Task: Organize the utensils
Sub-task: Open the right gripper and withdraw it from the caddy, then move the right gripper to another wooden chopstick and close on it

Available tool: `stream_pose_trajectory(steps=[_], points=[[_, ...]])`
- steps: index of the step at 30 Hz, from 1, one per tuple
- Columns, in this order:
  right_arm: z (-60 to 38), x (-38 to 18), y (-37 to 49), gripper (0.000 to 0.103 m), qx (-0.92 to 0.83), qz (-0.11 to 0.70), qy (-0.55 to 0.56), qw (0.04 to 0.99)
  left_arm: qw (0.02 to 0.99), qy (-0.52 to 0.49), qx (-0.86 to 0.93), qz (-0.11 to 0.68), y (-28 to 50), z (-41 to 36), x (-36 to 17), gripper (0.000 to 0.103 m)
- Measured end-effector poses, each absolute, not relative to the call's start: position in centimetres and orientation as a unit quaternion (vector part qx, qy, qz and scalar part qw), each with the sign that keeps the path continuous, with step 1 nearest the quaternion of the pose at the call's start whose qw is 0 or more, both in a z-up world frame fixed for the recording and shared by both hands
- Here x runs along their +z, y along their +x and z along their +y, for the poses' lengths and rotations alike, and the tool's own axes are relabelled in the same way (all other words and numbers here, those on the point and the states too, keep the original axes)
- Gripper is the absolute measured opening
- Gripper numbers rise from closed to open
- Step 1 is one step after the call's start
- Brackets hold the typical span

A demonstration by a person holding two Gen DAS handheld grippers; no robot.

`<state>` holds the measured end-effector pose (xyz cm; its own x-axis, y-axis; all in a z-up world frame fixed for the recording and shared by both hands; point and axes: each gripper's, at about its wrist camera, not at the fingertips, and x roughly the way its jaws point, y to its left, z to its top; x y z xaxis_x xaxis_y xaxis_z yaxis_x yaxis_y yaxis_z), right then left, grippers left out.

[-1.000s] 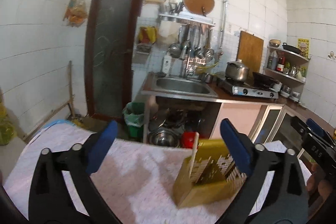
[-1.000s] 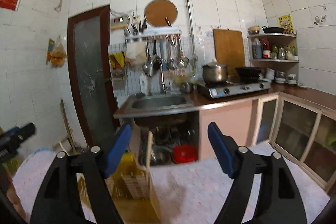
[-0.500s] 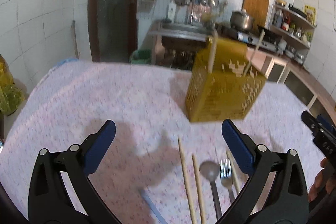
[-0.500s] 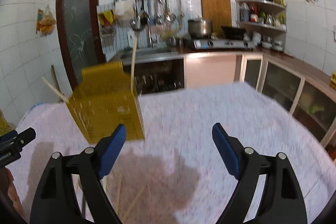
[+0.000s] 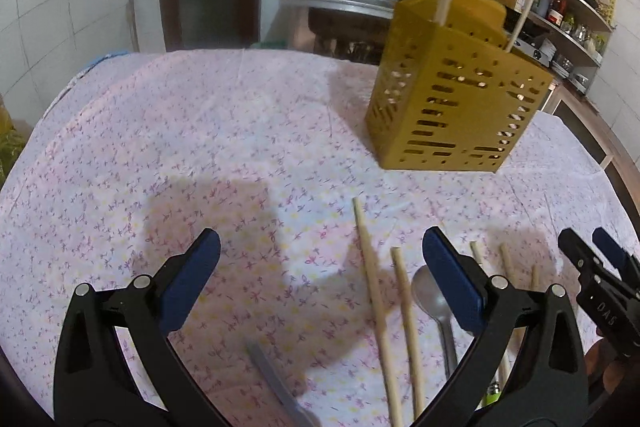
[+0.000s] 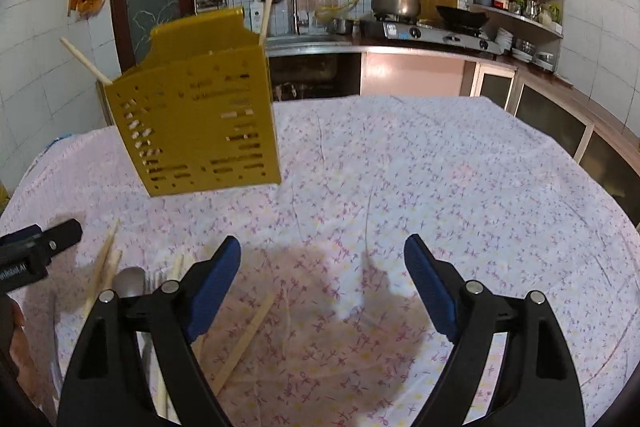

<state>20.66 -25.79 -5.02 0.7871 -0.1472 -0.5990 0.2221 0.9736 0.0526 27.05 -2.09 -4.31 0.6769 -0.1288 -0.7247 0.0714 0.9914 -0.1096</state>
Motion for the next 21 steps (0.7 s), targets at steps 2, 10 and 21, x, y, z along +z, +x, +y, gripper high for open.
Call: stream_pose_trajectory(steps=[2,10,21], points=[[-26.0,-5.4,20.9,0.082,-0.098,0.323,0.069,0.939,0.914,-0.034,-0.051,0.401,27.3,-1.9,-4.5,0.098],[-26.0,-6.3,21.2,0.082,-0.102,0.353,0.069,0.927,0.9,-0.014,-0.054,0.432,27.7,-3.0,-6.0,0.098],[-25.4,-7.6,21.3,0.081,-0.1,0.402,0.088,0.906,0.89,0.012,-0.052,0.453,27.8,-4.0,-7.5,0.098]])
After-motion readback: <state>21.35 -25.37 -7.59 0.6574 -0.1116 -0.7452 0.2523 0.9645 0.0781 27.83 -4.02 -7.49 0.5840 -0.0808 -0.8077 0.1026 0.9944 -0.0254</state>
